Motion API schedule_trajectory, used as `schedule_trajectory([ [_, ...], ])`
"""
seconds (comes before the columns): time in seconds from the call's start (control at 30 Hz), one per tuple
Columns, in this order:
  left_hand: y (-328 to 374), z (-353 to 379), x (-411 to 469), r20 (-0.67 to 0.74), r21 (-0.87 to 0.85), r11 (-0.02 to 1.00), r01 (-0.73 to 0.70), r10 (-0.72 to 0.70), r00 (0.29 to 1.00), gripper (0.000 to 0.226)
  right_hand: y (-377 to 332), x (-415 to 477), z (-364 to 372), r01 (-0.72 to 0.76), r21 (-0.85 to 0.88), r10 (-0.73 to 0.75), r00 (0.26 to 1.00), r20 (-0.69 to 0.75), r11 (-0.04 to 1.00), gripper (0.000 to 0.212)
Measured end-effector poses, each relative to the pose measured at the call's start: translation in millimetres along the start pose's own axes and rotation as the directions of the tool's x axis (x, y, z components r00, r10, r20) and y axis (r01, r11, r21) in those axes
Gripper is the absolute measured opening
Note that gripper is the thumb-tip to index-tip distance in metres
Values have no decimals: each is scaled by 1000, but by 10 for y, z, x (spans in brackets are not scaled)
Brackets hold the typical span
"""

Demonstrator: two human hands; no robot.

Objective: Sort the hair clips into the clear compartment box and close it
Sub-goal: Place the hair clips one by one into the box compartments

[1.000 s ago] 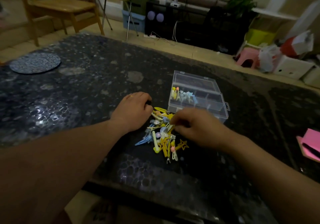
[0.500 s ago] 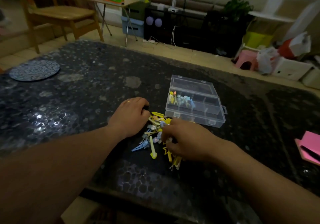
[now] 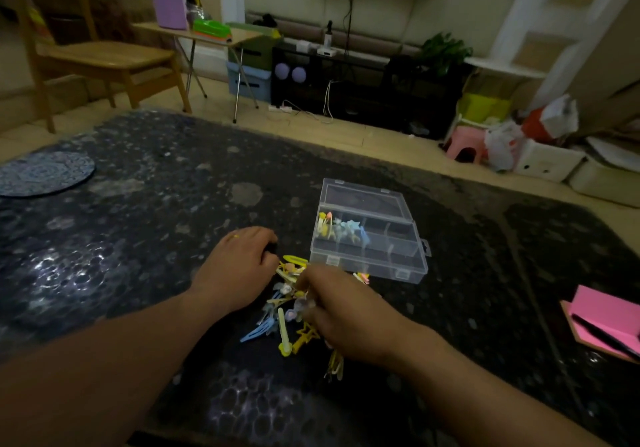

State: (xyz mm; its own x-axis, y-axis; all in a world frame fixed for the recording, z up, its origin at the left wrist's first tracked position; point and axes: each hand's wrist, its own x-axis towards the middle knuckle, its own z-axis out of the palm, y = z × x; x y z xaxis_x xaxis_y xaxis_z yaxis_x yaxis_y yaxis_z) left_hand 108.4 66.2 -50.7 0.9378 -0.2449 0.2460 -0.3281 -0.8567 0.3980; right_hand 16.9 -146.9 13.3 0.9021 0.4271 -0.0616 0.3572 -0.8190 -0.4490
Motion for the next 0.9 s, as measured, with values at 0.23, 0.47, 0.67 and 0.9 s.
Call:
schedule_trajectory([
  [0.23,-27,34,2,-22,9,1000,4,-4,1000,34,414,268,-728,-208,338,322,888,-327,918,17],
  [0.47,-15,19,-11,-11,12,1000,12,-11,1000,34,1106,938,-950,-533,216,572,794,-205,818,7],
  [0.67,-14,18,-21,-7,8,1000,10,-10,1000,36,1205,1108,-733,-577,207,607,783,-138,790,20],
  [0.9,-22,31,-41,17,13,1000,3,-4,1000,44,1175,913,-620,-542,182,571,760,-311,820,38],
])
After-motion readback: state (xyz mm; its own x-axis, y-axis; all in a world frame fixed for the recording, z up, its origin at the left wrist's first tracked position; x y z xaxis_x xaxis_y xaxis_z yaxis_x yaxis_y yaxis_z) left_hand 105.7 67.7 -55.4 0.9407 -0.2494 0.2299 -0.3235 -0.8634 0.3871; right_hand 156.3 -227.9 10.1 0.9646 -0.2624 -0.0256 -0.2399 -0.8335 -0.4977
